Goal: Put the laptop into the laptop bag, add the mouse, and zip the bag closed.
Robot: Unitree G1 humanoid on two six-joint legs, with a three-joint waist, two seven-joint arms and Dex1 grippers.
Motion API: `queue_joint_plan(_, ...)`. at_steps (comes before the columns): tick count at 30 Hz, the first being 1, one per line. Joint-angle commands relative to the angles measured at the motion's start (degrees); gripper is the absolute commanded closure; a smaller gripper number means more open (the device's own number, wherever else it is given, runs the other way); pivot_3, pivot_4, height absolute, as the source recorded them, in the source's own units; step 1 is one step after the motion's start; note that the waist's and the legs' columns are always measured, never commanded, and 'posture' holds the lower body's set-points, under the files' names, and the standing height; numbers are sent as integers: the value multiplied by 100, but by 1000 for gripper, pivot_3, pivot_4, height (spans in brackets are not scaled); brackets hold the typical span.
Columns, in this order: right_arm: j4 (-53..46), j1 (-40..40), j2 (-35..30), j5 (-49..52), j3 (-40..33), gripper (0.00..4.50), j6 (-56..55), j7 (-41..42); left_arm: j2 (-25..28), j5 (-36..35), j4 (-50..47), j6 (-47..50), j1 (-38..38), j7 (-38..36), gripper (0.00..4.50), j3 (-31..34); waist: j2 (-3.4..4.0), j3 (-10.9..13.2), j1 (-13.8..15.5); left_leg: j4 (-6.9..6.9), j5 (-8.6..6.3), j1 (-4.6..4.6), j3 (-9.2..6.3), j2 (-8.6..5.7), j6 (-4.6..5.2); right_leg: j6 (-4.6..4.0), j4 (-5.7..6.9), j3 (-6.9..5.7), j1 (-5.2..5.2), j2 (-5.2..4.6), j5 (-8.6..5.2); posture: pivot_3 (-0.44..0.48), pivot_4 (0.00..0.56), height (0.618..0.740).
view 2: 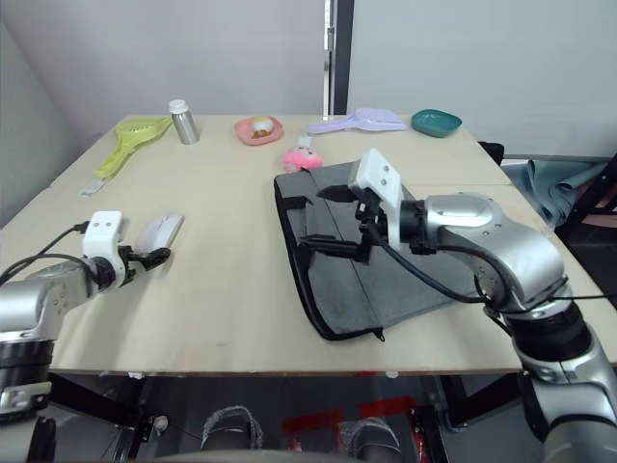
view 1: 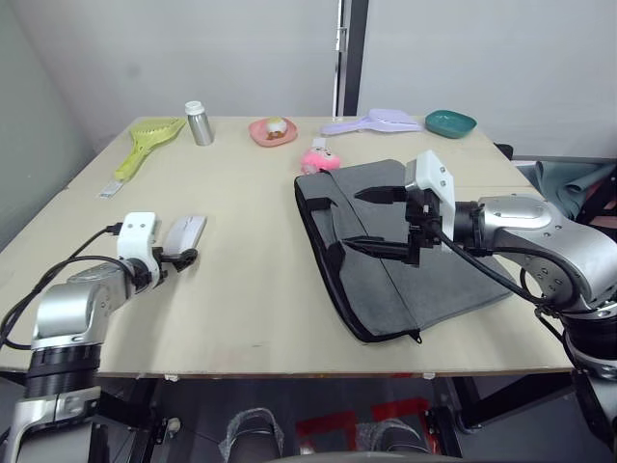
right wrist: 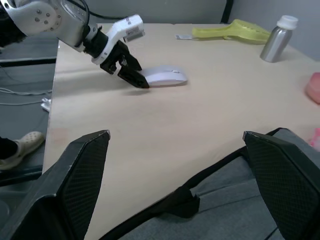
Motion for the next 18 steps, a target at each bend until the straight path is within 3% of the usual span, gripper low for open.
queue_joint_plan(1, -366, 64, -67, 157, -200, 0, 50, -49, 24, 89, 253, -263, -211, -137, 39, -105, 0, 0, 3, -2, 0, 4, 0, 0, 0, 0, 1, 0, 1, 0, 0, 0, 150, 740)
queue_joint_plan(7, -457, 99, -88, 224, -234, 0, 134, -168, 264, 410, 1381, -890, -576, -498, 39, -371, 2, -1, 5, -2, 0, 13, 0, -1, 0, 2, 6, 4, 3, 1, 1, 0, 150, 740)
queue_joint_plan(14, -536, 148, -198, 250, -290, 0, 164, -236, 184, 883, 3064, -2077, -1441, -979, 39, -837, 11, -6, 38, -7, 0, 17, -5, -5, 0, 6, 10, 4, 6, -2, 10, 0, 150, 740)
queue_joint_plan(17, -574, 153, -236, 253, -298, 0, 213, -277, 124, 830, 3409, -2625, -1621, -1175, 39, -670, 12, -6, 36, -7, 0, 16, -7, -6, -1, 7, 10, 5, 5, -2, 11, 0, 150, 740)
queue_joint_plan(18, -592, 165, -254, 257, -309, 0, 233, -290, 146, 813, 3466, -2630, -1635, -1223, 279, -629, 12, -6, 35, -7, 0, 14, -9, -6, -1, 7, 9, 5, 5, -2, 11, 0, 150, 740)
